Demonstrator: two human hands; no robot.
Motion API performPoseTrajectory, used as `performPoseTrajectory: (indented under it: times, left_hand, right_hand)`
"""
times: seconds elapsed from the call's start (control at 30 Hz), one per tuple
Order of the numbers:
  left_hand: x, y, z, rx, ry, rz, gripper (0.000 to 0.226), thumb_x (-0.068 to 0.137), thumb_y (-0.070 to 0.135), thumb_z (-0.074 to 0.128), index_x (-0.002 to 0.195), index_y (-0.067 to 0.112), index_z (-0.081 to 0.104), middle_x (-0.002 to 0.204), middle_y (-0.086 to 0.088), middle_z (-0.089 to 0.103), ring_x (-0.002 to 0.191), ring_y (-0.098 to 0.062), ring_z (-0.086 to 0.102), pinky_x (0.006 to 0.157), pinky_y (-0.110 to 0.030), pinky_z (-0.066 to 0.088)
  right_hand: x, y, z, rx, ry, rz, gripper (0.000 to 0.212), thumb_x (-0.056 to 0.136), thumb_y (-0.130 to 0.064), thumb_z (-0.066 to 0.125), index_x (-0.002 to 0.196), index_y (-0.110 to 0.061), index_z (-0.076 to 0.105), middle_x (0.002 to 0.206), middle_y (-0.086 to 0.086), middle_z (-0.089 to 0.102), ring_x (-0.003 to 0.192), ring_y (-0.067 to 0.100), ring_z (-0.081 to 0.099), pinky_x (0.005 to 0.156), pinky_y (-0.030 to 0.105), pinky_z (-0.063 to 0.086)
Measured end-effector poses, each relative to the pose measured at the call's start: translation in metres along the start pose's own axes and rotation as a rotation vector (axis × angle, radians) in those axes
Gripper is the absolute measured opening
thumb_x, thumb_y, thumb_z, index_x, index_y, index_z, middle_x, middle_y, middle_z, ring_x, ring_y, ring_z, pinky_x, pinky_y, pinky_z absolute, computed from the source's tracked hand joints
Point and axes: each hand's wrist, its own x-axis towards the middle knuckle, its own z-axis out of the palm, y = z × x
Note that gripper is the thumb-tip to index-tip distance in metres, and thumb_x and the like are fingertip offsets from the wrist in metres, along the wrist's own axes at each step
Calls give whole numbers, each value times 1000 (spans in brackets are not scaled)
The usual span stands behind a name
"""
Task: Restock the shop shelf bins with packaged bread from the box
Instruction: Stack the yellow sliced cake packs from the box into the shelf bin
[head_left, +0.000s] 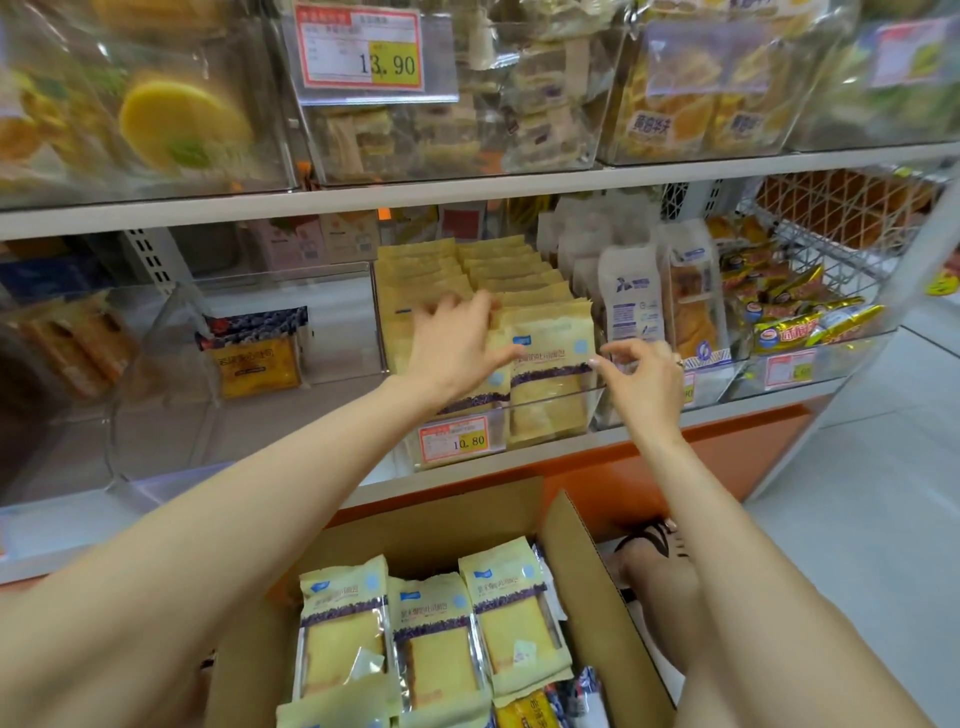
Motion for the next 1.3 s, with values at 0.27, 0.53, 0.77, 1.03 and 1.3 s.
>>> performPoseTrajectory:
  times: [0.27, 0.53, 0.77, 1.03, 1.3]
  left_hand:
    - [26, 15, 9, -84, -117, -148, 61, 78, 37, 73, 129, 12, 52, 127, -8, 59, 117, -27, 54, 95, -38, 44]
    - [26, 29, 21, -6, -119, -51, 42, 80, 30, 71, 115, 13, 58, 109, -9, 67, 104, -31, 59, 86, -35, 40]
    - [22, 10, 9, -187, -104, -89, 25, 73, 27, 78, 84, 16, 58, 81, -2, 60, 85, -26, 59, 65, -32, 43]
    - [26, 17, 19, -177, -147, -83, 39, 75, 30, 76, 106, 11, 63, 104, -11, 66, 100, -30, 60, 76, -35, 48]
    - [32, 7, 19, -353, -93, -184, 20, 94, 30, 53, 98, 12, 62, 91, -4, 62, 88, -24, 59, 77, -36, 50]
  right_hand:
    - [9, 1, 10, -10, -46, -57, 21, 81, -31, 72, 96, -16, 70, 98, 7, 56, 98, 26, 52, 71, 31, 39]
    - [12, 5, 0, -280, -18, -178, 23, 83, -36, 70, 90, -14, 74, 97, 9, 62, 97, 29, 55, 81, 38, 37]
    - [9, -5, 5, -322, -151, -175, 27, 91, -38, 59, 98, -16, 74, 104, 10, 59, 102, 28, 54, 82, 38, 39]
    - [3, -2, -1, -312, -28, -184, 27, 94, -34, 56, 104, -16, 72, 102, 8, 65, 94, 27, 59, 74, 32, 37]
    - [5, -2, 1, -163, 46, -117, 24, 93, -36, 57, 91, -14, 68, 90, 4, 69, 83, 23, 62, 58, 26, 31]
